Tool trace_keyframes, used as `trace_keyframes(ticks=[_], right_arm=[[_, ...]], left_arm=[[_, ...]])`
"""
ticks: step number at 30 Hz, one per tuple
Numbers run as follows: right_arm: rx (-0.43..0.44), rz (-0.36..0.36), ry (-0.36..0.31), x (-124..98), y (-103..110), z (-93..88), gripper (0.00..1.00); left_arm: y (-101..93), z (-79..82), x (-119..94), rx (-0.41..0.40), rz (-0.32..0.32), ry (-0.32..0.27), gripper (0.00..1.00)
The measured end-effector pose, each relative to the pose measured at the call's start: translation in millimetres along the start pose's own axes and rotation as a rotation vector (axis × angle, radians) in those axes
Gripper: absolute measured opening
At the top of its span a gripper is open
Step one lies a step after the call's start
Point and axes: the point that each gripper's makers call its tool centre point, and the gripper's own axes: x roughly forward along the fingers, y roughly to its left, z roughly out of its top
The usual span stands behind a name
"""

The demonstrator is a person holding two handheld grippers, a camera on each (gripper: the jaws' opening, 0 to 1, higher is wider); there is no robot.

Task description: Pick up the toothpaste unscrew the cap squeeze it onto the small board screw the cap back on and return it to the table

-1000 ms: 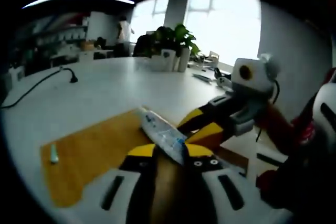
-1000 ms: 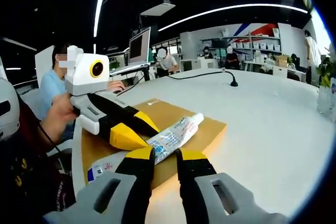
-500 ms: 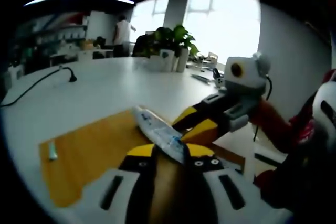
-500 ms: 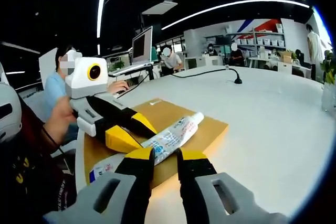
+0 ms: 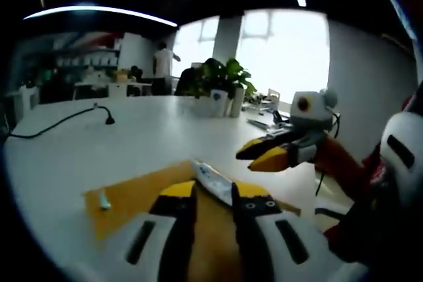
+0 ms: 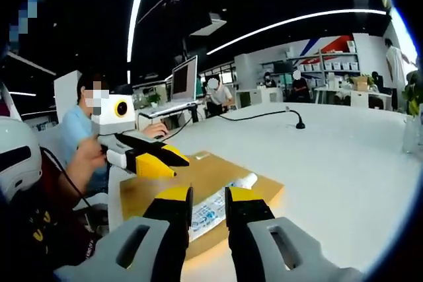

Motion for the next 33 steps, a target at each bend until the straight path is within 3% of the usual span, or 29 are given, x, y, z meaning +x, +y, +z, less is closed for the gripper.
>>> trace_keyframes(ticks=[7, 18, 23, 29, 33], right_arm=[[-0.023, -0.007, -0.073, -14.2, 10.2, 22.1, 0.20], [-0.063, 0.018, -0.186, -38.0, 29.7, 62.8, 0.20], [-0.061, 0.018, -0.214, -44.7, 30.9, 68.4, 0.20], [-0.069, -0.052, -0.264, -56.7, 17.1, 75.3, 0.22], [-0.072, -0.062, -0.309, -66.1, 17.5, 80.0, 0.23]], left_arm=[[4.4, 27.0, -29.9, -0.012, 0.008, -0.103, 0.22], [-4.9, 54.4, -56.2, 0.009, -0.003, -0.191, 0.22], [-10.9, 69.0, -70.7, -0.001, -0.020, -0.262, 0.22], [-9.6, 80.3, -89.7, 0.014, 0.008, -0.334, 0.21], [-8.9, 85.2, -98.5, 0.044, 0.038, -0.368, 0.22]])
